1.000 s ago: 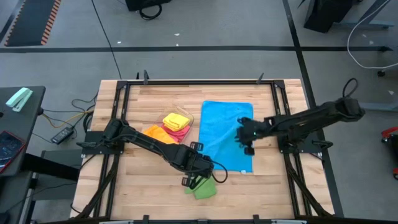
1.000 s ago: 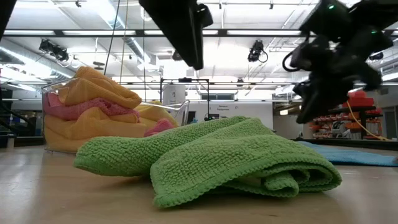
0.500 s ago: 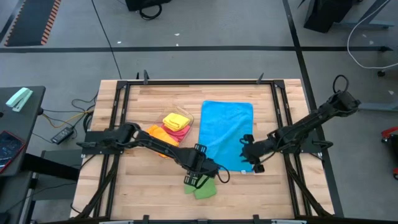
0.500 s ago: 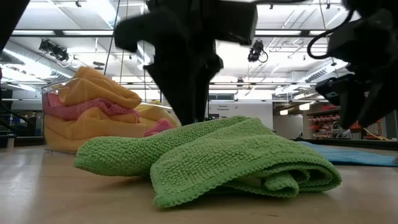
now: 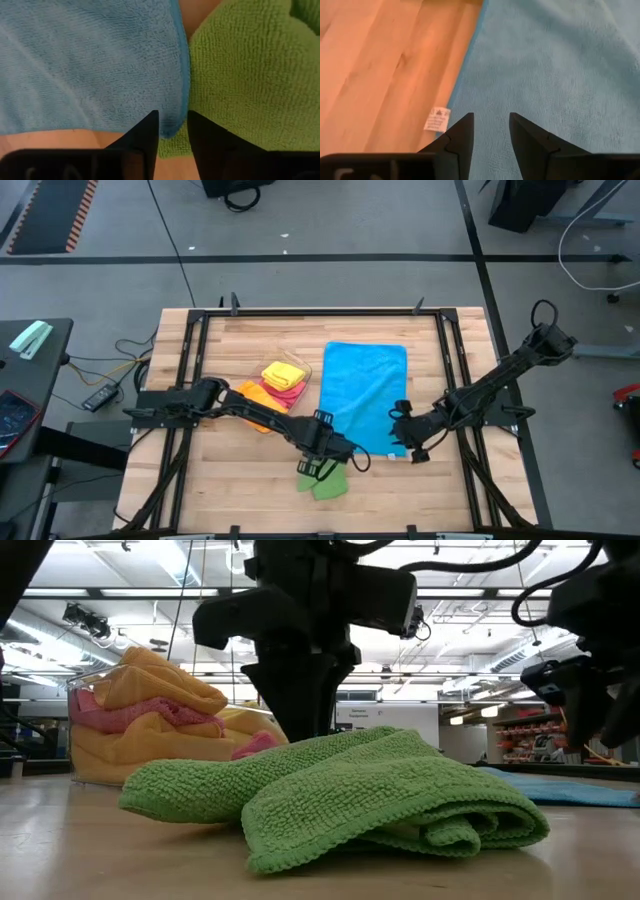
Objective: Fold microfiber towels
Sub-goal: Fold the blue microfiber towel
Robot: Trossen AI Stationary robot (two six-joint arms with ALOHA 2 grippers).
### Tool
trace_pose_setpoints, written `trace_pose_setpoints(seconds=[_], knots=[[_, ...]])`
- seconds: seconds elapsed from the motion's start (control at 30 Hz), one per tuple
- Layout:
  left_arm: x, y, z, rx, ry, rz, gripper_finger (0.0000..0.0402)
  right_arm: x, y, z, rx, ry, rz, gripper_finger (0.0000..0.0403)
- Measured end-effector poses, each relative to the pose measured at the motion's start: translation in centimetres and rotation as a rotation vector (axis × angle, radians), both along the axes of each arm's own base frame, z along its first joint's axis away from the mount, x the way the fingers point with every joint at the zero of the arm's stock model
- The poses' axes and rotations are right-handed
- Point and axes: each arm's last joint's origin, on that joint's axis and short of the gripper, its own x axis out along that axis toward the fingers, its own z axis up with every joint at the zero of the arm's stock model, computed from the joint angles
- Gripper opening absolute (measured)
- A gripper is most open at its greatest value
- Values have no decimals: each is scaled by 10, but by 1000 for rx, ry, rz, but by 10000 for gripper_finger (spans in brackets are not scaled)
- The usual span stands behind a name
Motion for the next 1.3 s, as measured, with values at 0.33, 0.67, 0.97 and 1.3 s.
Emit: trace_pose_setpoints(seconds=[0.33, 0.67, 0.97, 1.3], knots=[[3, 9, 0, 41, -20, 49, 11, -11, 21, -14, 20, 102, 35, 133], [5, 16, 0, 24, -19, 73, 10, -10, 38, -35, -24, 119, -11, 133], [6, 17, 0, 24, -19, 75, 29, -12, 39, -36, 27, 166, 1, 89], [10, 14, 11, 7, -70, 73, 18, -15, 39, -30, 56, 180, 65, 7]])
